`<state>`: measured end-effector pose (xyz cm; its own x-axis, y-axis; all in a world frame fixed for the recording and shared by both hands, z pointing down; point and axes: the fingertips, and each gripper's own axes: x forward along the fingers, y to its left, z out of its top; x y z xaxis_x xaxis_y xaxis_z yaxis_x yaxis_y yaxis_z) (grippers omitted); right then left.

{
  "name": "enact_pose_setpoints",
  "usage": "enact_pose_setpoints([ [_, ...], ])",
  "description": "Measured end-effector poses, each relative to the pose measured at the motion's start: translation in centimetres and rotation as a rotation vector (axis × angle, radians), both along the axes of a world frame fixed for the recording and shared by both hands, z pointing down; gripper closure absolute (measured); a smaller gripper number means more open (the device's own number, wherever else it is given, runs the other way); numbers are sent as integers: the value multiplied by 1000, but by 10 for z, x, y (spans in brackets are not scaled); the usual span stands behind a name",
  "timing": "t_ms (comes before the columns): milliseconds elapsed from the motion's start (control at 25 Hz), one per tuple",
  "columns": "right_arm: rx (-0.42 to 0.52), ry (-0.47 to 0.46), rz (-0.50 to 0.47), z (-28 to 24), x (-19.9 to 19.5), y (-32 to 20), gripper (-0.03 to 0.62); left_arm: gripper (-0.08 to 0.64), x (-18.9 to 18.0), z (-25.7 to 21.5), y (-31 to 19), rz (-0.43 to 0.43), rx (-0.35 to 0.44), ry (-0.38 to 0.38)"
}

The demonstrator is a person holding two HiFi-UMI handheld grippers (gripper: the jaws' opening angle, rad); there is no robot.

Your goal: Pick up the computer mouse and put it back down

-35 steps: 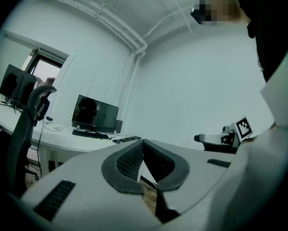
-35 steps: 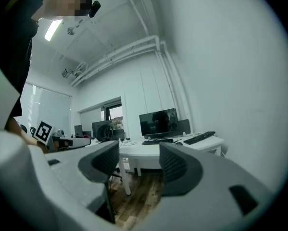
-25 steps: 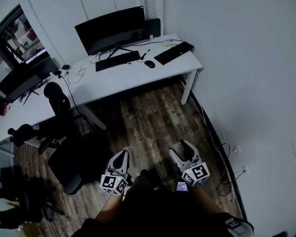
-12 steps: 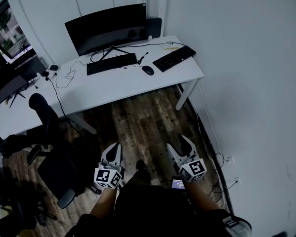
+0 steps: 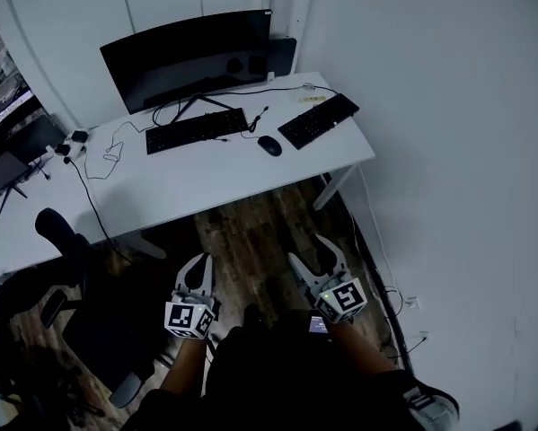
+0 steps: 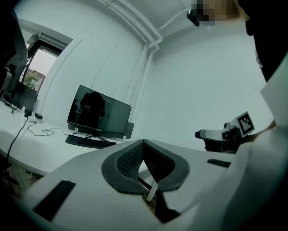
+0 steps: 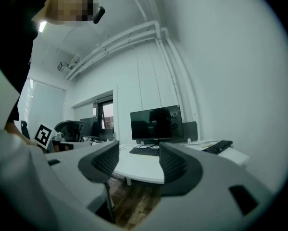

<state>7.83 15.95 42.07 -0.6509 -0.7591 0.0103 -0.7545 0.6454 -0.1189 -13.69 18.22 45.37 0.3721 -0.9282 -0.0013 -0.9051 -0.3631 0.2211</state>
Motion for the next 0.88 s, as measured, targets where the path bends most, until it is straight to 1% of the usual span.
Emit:
enact_pose_setpoints([
  [240,-30,24,13,8,-7,-44,330,566,-8,4,-39,5,-11,19],
  [440,-17,29,-6,5,-14,-90,330,566,-17,-5,-81,-25,8,10],
  [680,-25,6,-30,9,-11,-167,330,566,-18,-9,-141,-81,-4,-8],
  [800,-5,25,-60,5,-7,-212,330,566,-13,-9,-178,-104,-24,-18],
  [880,-9,38,-95,4,-7,-238,330,566,-10,-13,-202,-131,-34,-11],
])
